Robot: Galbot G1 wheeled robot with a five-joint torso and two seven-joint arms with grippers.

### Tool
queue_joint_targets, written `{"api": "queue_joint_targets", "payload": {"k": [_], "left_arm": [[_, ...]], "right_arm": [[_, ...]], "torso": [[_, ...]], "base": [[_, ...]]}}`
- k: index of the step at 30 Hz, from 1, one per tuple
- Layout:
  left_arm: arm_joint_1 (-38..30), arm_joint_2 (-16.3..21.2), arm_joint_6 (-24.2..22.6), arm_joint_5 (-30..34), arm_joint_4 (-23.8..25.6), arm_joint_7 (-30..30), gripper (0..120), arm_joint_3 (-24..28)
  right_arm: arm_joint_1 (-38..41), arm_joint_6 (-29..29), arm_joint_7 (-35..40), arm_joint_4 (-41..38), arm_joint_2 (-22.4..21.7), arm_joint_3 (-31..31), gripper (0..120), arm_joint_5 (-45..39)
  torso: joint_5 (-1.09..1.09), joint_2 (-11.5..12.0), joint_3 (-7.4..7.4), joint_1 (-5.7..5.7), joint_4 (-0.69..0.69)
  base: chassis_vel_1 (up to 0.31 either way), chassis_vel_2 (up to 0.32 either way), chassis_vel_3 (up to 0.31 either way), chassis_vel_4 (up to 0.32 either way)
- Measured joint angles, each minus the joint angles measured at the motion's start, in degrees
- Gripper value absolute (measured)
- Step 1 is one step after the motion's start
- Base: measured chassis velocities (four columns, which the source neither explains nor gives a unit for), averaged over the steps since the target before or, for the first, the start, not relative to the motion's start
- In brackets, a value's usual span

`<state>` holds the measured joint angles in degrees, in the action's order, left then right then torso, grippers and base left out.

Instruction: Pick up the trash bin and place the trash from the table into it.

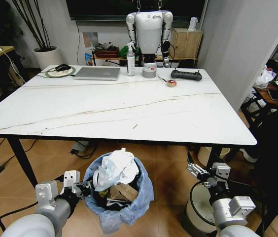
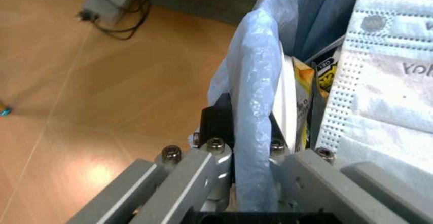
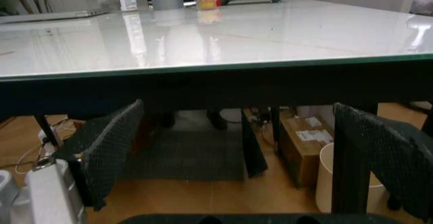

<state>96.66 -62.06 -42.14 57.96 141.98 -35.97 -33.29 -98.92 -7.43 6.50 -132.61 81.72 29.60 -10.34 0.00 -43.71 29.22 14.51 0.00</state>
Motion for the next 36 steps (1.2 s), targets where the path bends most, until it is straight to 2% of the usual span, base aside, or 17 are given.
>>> {"api": "queue_joint_targets", "payload": {"k": [15, 36], "left_arm": [[0.18, -4.01, 0.00, -0.12, -3.48, -2.03, 0, 0.90], [0.26, -5.88, 0.01, -1.74, -6.39, 0.29, 0, -1.68]], "right_arm": [[1.04, 1.18, -0.06, 2.30, 0.50, 0.11, 100, 1.20], [0.81, 4.14, -0.61, 5.59, 2.22, 0.30, 100, 3.30]], "torso": [[0.00, 3.93, -2.40, -1.54, 0.00], [0.00, 8.82, -5.26, -3.57, 0.00]], "base": [[0.000, 0.000, 0.000, 0.000], [0.000, 0.000, 0.000, 0.000]]}}
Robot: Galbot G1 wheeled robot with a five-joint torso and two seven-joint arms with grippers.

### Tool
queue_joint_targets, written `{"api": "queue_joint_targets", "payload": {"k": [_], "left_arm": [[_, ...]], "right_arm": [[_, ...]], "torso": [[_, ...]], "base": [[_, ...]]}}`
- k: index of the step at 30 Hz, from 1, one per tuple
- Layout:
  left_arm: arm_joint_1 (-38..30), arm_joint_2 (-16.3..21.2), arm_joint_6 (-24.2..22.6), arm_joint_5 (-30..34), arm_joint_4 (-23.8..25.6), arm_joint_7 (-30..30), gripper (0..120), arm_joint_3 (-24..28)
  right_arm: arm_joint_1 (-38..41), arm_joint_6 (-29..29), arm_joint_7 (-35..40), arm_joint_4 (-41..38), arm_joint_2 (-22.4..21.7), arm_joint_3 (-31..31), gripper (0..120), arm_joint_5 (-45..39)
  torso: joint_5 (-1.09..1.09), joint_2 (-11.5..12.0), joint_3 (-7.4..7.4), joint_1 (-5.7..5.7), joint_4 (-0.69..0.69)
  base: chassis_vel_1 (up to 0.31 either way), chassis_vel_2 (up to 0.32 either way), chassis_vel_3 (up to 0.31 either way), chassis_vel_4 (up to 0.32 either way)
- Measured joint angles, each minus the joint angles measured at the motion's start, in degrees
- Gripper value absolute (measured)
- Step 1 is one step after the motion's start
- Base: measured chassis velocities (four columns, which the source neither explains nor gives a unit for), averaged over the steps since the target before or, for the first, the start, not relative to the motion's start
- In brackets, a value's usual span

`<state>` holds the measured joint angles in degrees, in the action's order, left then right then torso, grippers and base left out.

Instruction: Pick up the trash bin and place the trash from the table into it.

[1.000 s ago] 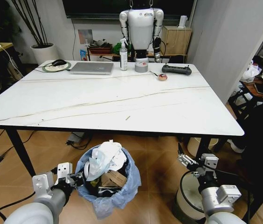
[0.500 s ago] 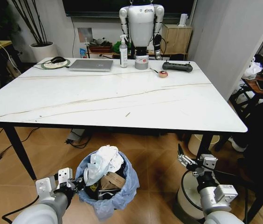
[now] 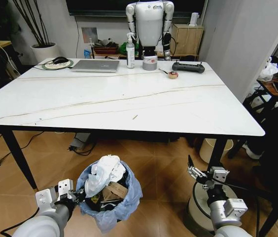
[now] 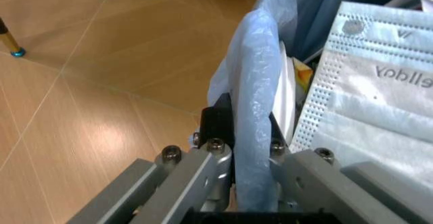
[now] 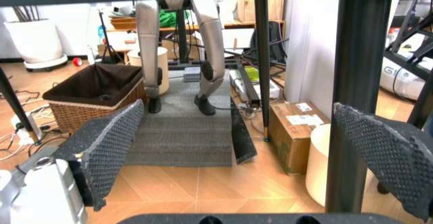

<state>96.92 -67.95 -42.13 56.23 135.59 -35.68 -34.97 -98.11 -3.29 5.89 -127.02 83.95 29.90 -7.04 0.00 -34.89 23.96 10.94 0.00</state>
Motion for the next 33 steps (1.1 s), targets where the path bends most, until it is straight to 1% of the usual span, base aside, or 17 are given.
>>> {"api": "queue_joint_targets", "payload": {"k": [3, 5, 7, 17, 21, 27, 29, 33], "left_arm": [[0.36, -0.46, 0.00, -1.33, -0.36, 1.83, 0, -0.71], [0.54, -0.93, 0.00, -4.51, -0.95, 4.55, 0, -1.22], [0.66, -1.09, 0.00, -5.50, -1.33, 5.43, 0, -1.34], [0.71, -2.62, 0.00, -5.69, -3.03, 7.02, 0, -1.78], [0.57, -2.72, 0.00, -5.54, -3.26, 7.26, 0, -2.06], [1.04, -2.92, 0.00, -5.48, -3.05, 7.27, 0, -1.88], [1.05, -2.89, 0.00, -5.48, -3.02, 7.26, 0, -1.86], [0.48, -2.57, 0.00, -5.29, -2.75, 7.09, 0, -1.58]], "right_arm": [[-0.10, 0.62, 0.02, 0.44, 0.35, -0.10, 100, 0.12], [-0.14, 1.46, 0.55, 1.02, 0.71, -0.36, 100, 0.67], [-0.17, 2.14, 1.11, 1.48, 1.00, -0.52, 100, 1.03], [-1.63, 4.06, 2.51, 1.70, 1.17, -0.71, 100, 1.16], [-1.94, 4.51, 2.62, 1.92, 1.28, -0.93, 100, 1.10], [-2.94, 5.71, 2.97, 2.09, 1.26, -1.04, 100, 1.02], [-3.00, 5.79, 2.98, 2.05, 1.24, -1.04, 100, 1.02], [-3.25, 6.37, 3.08, 1.91, 0.99, -1.21, 100, 0.97]], "torso": [[0.00, 0.82, -0.49, -0.31, 0.00], [0.00, 1.37, -0.87, -0.51, 0.00], [0.00, 1.77, -1.15, -0.64, 0.00], [0.00, 4.35, -2.73, -1.62, 0.00], [0.00, 5.06, -3.17, -1.89, 0.00], [0.00, 6.81, -4.33, -2.50, 0.00], [0.00, 6.95, -4.42, -2.55, 0.00], [0.00, 8.20, -5.19, -3.02, 0.00]], "base": [[0.000, 0.000, 0.000, 0.000], [0.000, 0.000, 0.000, 0.000], [0.000, 0.000, 0.000, 0.000], [0.000, 0.000, 0.000, 0.000], [0.000, 0.000, 0.000, 0.000], [0.000, 0.000, 0.000, 0.000], [0.000, 0.000, 0.000, 0.000], [0.000, 0.000, 0.000, 0.000]]}}
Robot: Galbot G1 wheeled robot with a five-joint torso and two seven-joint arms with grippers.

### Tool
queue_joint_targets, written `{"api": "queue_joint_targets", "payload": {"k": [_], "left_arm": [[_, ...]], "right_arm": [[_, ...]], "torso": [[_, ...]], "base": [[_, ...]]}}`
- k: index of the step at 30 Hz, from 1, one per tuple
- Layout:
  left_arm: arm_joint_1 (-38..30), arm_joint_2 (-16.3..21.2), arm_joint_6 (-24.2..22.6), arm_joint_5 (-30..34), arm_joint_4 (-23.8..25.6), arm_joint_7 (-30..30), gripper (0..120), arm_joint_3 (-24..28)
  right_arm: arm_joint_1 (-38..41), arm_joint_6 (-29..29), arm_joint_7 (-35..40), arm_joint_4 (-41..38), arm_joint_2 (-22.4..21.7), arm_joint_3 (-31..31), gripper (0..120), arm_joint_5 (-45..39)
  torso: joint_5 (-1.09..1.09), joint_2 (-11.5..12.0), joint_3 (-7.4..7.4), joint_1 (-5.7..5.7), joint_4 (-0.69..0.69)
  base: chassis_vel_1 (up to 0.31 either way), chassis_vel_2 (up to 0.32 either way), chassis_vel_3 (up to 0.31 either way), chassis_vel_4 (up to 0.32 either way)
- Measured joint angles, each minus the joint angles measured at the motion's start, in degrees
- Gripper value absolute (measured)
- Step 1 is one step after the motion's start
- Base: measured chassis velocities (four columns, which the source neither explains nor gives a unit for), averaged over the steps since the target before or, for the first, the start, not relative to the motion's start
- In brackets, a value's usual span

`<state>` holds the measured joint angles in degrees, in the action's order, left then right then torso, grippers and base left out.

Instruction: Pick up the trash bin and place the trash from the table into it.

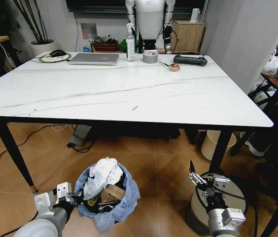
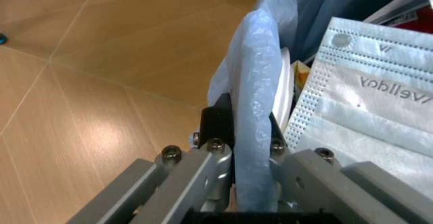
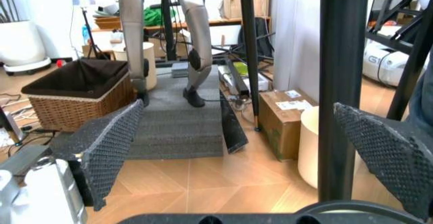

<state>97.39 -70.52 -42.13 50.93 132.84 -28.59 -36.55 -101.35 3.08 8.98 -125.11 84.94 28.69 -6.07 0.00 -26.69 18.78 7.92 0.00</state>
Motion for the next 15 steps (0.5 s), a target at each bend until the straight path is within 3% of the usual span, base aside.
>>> {"api": "queue_joint_targets", "payload": {"k": [15], "left_arm": [[-0.59, -0.49, 0.00, 0.62, -1.13, -1.09, 0, 0.11]], "right_arm": [[1.14, -0.21, 0.04, 1.41, -0.31, -0.81, 100, -0.19]], "torso": [[0.00, 3.02, -1.97, -1.04, 0.00]], "base": [[0.000, 0.000, 0.000, 0.000]]}}
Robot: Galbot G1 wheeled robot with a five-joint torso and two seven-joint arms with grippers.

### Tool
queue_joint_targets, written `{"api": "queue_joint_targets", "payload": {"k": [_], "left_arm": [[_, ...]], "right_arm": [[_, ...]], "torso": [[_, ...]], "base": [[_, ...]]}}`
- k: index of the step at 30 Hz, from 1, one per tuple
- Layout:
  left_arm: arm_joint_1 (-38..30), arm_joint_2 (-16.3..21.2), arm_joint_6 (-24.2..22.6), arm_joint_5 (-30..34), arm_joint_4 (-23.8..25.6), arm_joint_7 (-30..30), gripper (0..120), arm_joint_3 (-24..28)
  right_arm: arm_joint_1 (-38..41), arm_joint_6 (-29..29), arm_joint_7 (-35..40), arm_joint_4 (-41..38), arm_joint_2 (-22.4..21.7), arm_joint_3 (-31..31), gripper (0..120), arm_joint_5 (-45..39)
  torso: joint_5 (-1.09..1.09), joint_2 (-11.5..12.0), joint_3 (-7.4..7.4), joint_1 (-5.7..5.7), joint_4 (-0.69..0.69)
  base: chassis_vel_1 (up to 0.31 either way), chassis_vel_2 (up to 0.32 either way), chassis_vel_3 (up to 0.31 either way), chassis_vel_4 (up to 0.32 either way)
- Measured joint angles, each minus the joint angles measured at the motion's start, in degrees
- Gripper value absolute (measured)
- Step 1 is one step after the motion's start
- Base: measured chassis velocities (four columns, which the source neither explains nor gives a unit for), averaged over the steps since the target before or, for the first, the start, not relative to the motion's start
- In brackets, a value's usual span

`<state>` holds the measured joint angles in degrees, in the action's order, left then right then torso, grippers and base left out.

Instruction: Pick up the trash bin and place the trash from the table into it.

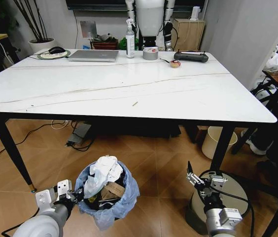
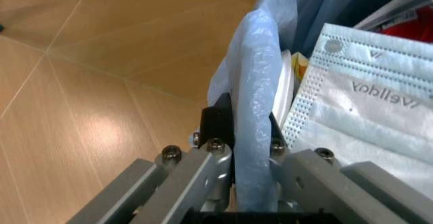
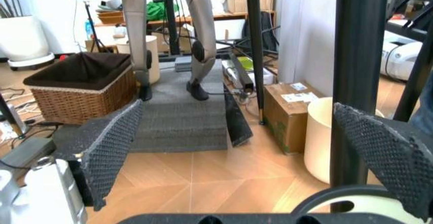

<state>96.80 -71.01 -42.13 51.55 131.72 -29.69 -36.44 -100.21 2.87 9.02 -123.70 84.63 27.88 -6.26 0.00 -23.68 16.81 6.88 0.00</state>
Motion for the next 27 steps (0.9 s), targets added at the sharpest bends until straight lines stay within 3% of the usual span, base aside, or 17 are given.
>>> {"api": "queue_joint_targets", "payload": {"k": [6, 12, 27], "left_arm": [[-0.49, 1.87, 0.00, 0.88, 0.02, -0.82, 0, 0.26], [-0.62, 1.03, 0.00, 0.64, 1.19, -2.22, 0, 0.49], [0.32, -0.08, 0.00, 1.04, 2.11, -3.49, 0, 0.44]], "right_arm": [[-0.39, -0.19, 0.60, 0.17, 0.40, -0.35, 100, -0.47], [0.47, -1.33, 3.63, 0.31, -1.46, -2.14, 100, -1.81], [-0.03, -3.30, 6.51, -3.68, -1.44, -3.09, 100, -3.17]], "torso": [[0.00, 1.51, -0.97, -0.54, 0.01], [0.01, 3.21, -2.11, -1.10, 0.01], [0.00, 6.51, -4.42, -2.08, 0.00]], "base": [[0.000, 0.000, 0.000, 0.000], [0.000, 0.000, 0.000, 0.000], [0.000, 0.000, 0.000, 0.000]]}}
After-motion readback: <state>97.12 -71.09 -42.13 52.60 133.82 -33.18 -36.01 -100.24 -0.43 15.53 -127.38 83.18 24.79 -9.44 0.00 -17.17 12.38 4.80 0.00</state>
